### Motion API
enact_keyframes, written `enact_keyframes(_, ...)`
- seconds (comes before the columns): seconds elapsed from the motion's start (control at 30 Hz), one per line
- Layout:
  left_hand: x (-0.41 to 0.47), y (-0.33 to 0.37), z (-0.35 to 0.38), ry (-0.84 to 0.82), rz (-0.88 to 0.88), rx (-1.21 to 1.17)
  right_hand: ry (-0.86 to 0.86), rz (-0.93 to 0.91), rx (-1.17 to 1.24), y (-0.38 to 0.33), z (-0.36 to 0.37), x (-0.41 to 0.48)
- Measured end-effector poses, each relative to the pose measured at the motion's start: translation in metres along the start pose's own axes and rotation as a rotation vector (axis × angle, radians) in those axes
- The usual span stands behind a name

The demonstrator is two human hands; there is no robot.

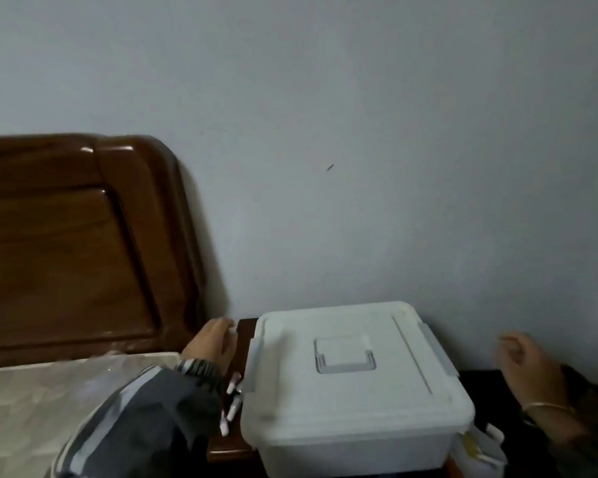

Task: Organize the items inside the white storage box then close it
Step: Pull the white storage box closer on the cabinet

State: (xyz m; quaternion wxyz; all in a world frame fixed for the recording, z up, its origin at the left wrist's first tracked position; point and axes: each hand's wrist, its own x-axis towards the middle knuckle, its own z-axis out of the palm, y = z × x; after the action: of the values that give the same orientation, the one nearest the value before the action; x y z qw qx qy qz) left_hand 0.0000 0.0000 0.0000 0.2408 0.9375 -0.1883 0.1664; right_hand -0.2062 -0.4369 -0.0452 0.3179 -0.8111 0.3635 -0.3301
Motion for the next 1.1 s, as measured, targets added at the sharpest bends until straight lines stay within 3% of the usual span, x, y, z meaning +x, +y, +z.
enact_keyframes(0.13,0.005,0.01,0.038,-0.307,-0.102,0.232,-0.208,0.043,-0.056,-0.015,0.032,0.008)
enact_keyframes(0.33,-0.003,-0.001,0.097,-0.468,-0.378,0.087,-0.434,0.118,-0.257,-0.012,0.073,0.013)
enact_keyframes(0.5,0.005,-0.009,0.114,-0.479,-0.397,0.08,-0.532,0.091,-0.319,-0.013,0.099,0.013)
enact_keyframes(0.8,0.017,-0.024,0.138,-0.495,-0.53,-0.082,-0.464,0.056,-0.396,-0.005,0.112,0.018)
enact_keyframes(1.1,0.022,-0.043,0.142,-0.438,-0.544,-0.365,-0.501,0.299,0.013,0.007,0.098,0.024)
